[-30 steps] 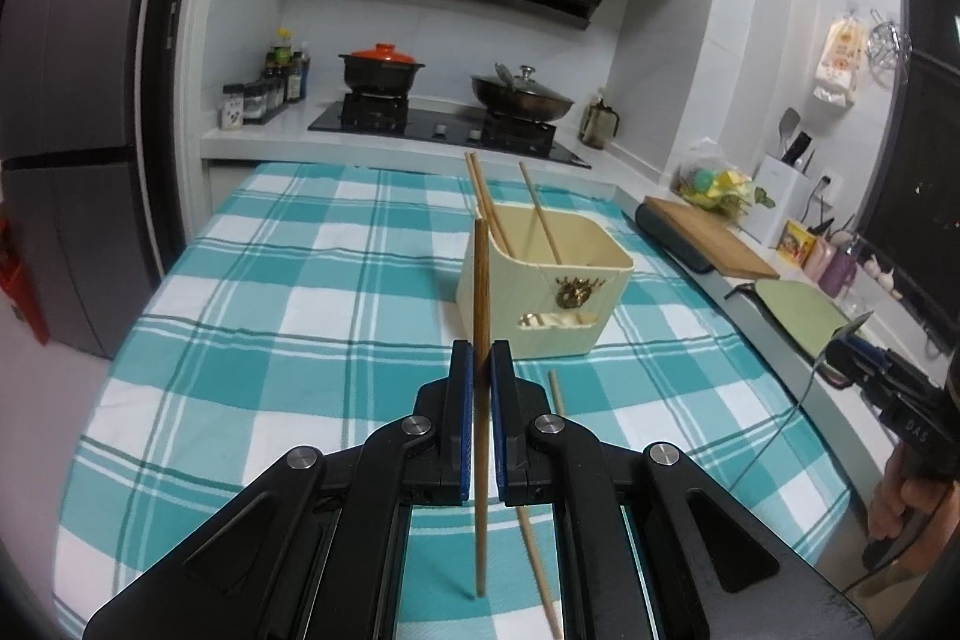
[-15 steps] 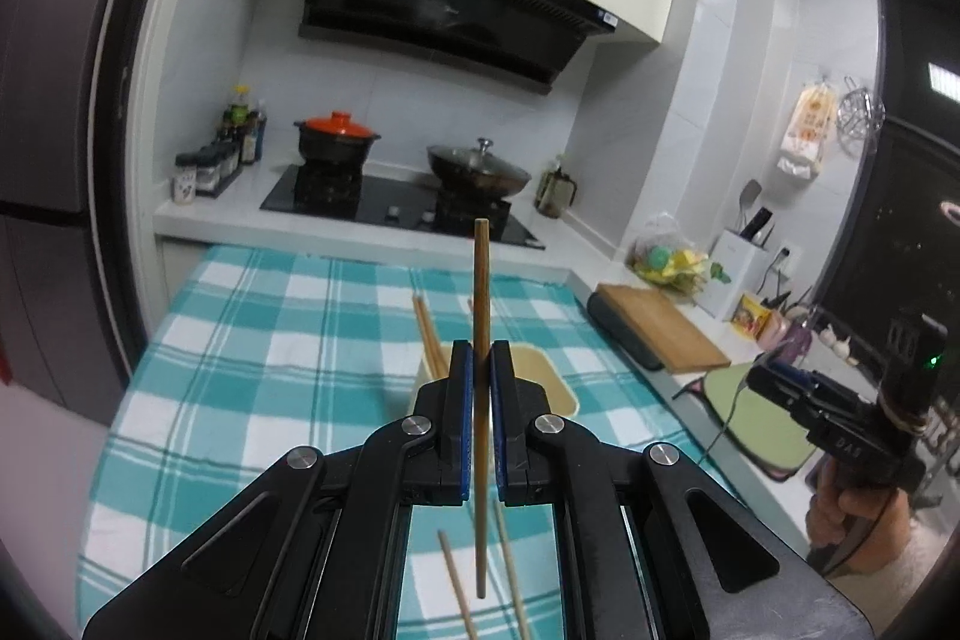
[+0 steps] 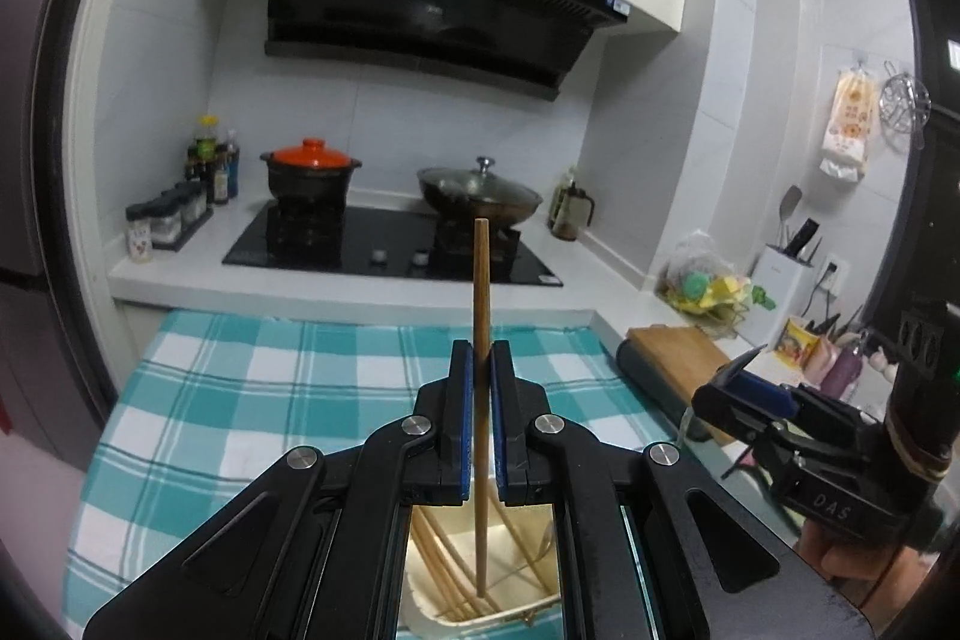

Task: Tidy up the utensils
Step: 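Carry the spoon and chopstick to the holder and drop them in, then withdraw both tools back over the last two chopsticks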

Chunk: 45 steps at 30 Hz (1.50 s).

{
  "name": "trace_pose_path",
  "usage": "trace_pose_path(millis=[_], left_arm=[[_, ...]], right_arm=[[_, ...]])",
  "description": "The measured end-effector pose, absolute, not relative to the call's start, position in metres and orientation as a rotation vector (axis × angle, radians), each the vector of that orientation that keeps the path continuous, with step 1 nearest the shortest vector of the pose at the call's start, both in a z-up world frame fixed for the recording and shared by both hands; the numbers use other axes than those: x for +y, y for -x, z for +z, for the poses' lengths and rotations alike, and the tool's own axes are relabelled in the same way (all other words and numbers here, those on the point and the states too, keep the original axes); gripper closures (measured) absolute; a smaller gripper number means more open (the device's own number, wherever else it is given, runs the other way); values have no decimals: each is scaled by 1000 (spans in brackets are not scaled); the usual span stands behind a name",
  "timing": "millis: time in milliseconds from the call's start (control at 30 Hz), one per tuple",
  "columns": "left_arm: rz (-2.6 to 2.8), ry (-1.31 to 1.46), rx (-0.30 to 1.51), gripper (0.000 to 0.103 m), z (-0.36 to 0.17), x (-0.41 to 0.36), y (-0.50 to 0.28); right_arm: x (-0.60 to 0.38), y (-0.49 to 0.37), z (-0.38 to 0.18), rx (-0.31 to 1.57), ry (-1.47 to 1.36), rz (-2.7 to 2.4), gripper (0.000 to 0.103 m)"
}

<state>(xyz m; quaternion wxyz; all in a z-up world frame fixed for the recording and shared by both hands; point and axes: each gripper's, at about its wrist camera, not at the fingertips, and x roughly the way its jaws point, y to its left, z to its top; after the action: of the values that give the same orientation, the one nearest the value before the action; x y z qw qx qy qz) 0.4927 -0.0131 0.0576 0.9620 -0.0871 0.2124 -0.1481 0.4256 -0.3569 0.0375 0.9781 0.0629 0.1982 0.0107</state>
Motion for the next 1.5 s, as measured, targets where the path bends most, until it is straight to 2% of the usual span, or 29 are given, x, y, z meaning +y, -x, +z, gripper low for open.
trace_pose_path(millis=[267,333,367,400,433,467,500,533,600,667,800,967,1133,1300,1500], left_arm=[[-296,164,673,99,-36,-46,-552],[-280,148,741,93,-46,-48,-557],[-273,143,768,81,-46,-46,-556],[-270,139,781,63,-43,-42,-551],[-261,129,785,54,-37,-35,-544],[-248,113,782,40,-30,-27,-533],[-240,91,777,33,-23,-18,-520],[-239,70,779,31,-17,-8,-506],[-238,38,800,20,-12,13,-477],[-255,0,836,15,-18,30,-441],[-267,-71,900,13,-55,46,-365],[-222,44,913,13,-119,40,-274],[-202,162,907,13,-144,25,-234],[-177,131,904,13,-145,16,-219],[-140,85,873,12,-140,11,-210]], right_arm=[[-355,-486,-49,637,-141,58,61],[-352,-501,-68,707,-144,64,60],[-352,-507,-74,737,-148,60,59],[-353,-511,-76,755,-152,48,58],[-354,-510,-71,757,-161,37,57],[-356,-507,-63,744,-174,33,57],[-357,-498,-51,721,-179,35,57],[-357,-488,-39,701,-167,39,55],[-352,-463,-17,664,-99,44,53],[-344,-428,-3,650,-15,41,45],[-326,-358,-13,689,61,56,44],[-285,-254,-94,744,25,35,44],[-243,-186,-158,784,-143,-17,44],[-222,-177,-164,819,-71,-8,44],[-229,-166,-161,791,-157,-45,44]])
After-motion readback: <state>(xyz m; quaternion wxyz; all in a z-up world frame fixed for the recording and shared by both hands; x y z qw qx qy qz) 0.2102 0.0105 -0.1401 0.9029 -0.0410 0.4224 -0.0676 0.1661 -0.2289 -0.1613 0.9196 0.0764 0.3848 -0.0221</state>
